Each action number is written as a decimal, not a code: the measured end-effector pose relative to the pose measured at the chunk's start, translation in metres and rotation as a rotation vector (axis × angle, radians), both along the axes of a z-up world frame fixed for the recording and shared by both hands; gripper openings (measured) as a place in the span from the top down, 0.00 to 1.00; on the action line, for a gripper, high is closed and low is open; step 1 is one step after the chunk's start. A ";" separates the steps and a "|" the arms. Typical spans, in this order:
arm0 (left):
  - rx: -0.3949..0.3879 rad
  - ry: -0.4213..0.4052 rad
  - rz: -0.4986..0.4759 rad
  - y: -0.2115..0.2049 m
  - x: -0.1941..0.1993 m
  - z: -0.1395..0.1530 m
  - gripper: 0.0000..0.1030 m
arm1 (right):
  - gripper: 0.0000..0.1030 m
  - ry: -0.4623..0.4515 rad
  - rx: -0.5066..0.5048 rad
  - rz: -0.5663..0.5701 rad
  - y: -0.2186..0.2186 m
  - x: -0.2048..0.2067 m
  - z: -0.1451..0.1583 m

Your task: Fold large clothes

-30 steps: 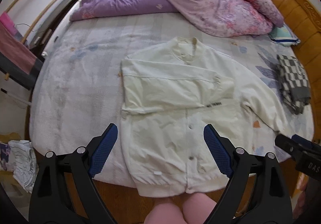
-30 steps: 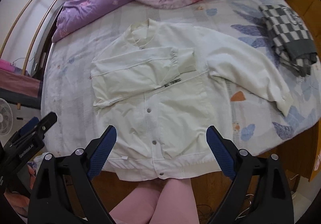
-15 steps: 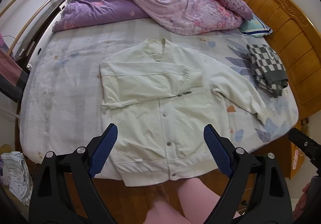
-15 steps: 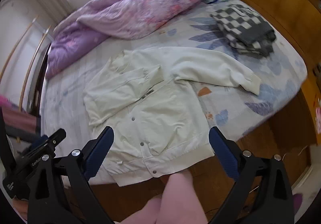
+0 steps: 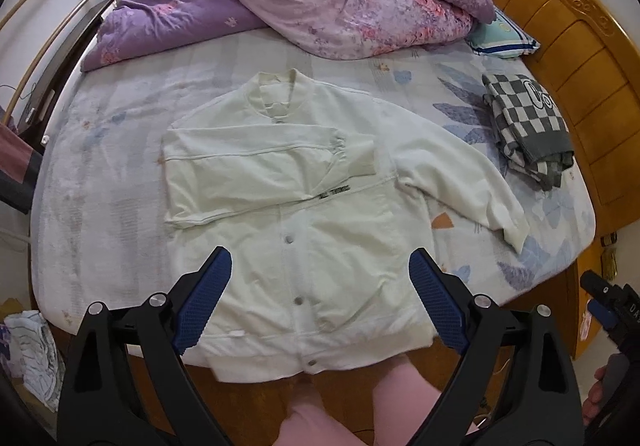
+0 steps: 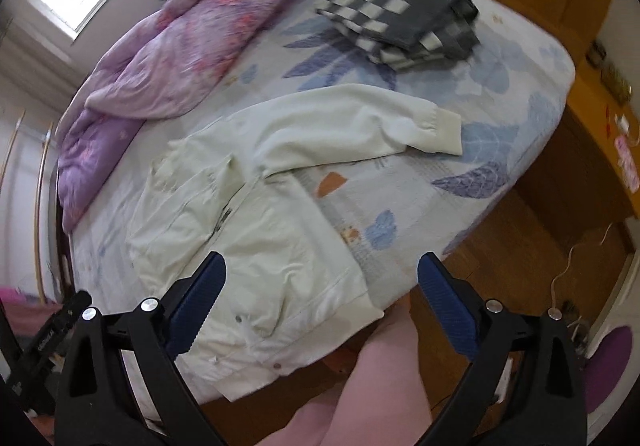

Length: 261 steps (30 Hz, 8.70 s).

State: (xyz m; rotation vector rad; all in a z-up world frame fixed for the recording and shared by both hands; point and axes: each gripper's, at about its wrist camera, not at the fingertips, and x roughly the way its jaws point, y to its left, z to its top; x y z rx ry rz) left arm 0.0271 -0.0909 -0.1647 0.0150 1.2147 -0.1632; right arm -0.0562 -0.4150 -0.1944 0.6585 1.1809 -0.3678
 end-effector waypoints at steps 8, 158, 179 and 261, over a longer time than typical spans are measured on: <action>0.045 0.125 -0.019 -0.098 0.076 -0.050 0.12 | 0.10 0.126 0.092 -0.121 -0.117 0.031 -0.075; 0.057 0.390 0.396 0.223 0.216 -0.335 0.66 | 0.99 0.373 0.143 0.425 0.116 0.250 -0.313; 0.146 0.387 0.251 0.186 0.294 -0.326 0.81 | 0.98 0.306 -0.023 0.481 0.104 0.419 -0.309; -0.032 0.272 0.282 0.192 0.119 -0.085 0.24 | 0.08 0.252 0.085 0.496 0.147 0.252 -0.028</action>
